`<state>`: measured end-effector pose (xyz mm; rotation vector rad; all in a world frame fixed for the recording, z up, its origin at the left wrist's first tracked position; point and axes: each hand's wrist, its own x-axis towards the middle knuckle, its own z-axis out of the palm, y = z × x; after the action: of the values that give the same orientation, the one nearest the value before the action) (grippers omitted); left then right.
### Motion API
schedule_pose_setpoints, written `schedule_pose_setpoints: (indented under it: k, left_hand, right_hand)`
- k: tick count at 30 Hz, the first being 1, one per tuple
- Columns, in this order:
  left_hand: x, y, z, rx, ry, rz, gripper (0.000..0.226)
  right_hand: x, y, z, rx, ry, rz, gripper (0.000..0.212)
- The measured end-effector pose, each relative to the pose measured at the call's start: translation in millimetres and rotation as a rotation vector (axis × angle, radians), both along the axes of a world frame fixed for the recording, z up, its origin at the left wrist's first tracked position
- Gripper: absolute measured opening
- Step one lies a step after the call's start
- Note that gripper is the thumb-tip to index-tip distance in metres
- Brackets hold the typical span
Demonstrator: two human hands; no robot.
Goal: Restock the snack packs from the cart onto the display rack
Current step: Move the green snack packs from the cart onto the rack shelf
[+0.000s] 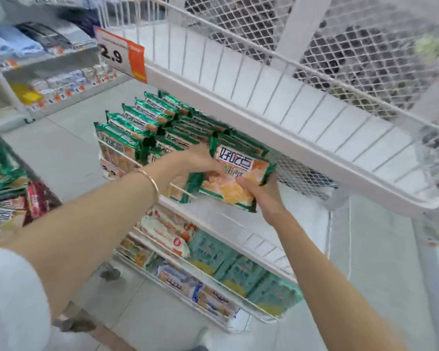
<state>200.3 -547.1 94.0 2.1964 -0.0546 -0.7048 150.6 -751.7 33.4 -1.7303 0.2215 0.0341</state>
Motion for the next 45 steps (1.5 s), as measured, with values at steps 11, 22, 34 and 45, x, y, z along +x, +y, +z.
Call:
schedule_pose_setpoints:
  k: [11, 22, 34, 45]
  left_hand:
    - [-4.5, 14.5, -53.7, 0.548, -0.328, -0.339, 0.12]
    - [-0.3, 21.7, -75.6, 0.677, -0.346, -0.322, 0.091]
    - [-15.7, 25.5, -91.2, 0.577, -0.381, -0.219, 0.092]
    - [-33.3, 30.4, -107.1, 0.662, -0.548, -0.102, 0.088]
  right_hand:
    - [-7.9, -13.6, -87.2, 0.005, 0.039, 0.317, 0.12]
    - [12.9, 16.2, -53.6, -0.009, 0.484, 0.269, 0.099]
    - [17.5, 9.2, -56.1, 0.128, 0.535, 0.426, 0.069]
    - [-8.4, -15.9, -50.2, -0.677, -0.37, 0.502, 0.071]
